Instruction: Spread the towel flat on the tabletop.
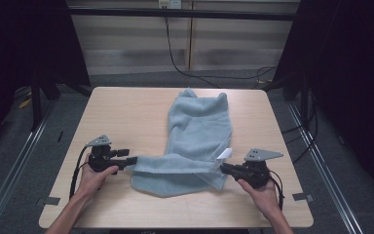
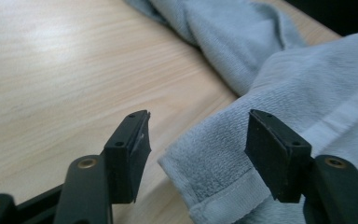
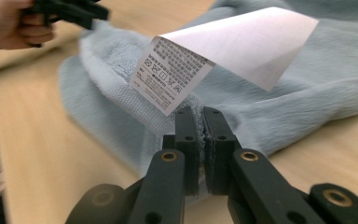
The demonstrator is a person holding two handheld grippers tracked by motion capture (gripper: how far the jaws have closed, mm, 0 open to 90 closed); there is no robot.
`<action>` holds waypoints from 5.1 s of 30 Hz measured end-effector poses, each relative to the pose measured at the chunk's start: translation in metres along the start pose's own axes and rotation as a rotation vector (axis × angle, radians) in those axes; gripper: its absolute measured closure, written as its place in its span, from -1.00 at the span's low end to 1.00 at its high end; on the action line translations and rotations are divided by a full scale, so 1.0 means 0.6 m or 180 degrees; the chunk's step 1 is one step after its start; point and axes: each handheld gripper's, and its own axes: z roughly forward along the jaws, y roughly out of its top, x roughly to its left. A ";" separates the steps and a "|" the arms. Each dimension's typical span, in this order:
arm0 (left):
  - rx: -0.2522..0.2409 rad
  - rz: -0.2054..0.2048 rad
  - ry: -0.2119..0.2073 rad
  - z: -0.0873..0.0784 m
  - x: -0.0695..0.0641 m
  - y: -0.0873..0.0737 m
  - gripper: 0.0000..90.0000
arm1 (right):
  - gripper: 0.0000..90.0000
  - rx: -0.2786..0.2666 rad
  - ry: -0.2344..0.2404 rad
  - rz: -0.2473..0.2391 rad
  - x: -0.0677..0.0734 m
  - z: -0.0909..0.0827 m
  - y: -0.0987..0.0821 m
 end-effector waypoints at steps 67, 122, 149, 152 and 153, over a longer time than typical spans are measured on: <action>-0.0131 0.0392 -0.0757 -0.126 -0.182 -0.041 0.82 | 0.89 -0.0424 0.0366 0.0088 0.092 -0.158 -0.052; 0.0660 0.0381 -0.0461 0.000 -0.141 -0.056 0.38 | 0.25 0.0822 0.0181 -0.0207 0.094 0.006 -0.089; 0.0642 0.0442 -0.0143 0.128 -0.074 0.016 0.52 | 0.22 0.0713 -0.0242 0.0042 0.004 0.032 -0.064; 0.0649 0.0456 -0.0093 0.121 -0.079 0.008 0.56 | 0.21 0.0748 -0.0217 0.0061 0.012 0.024 -0.069; 0.0651 0.0483 -0.0081 0.115 -0.081 0.003 0.58 | 0.21 0.0730 -0.0202 0.0057 0.013 0.023 -0.070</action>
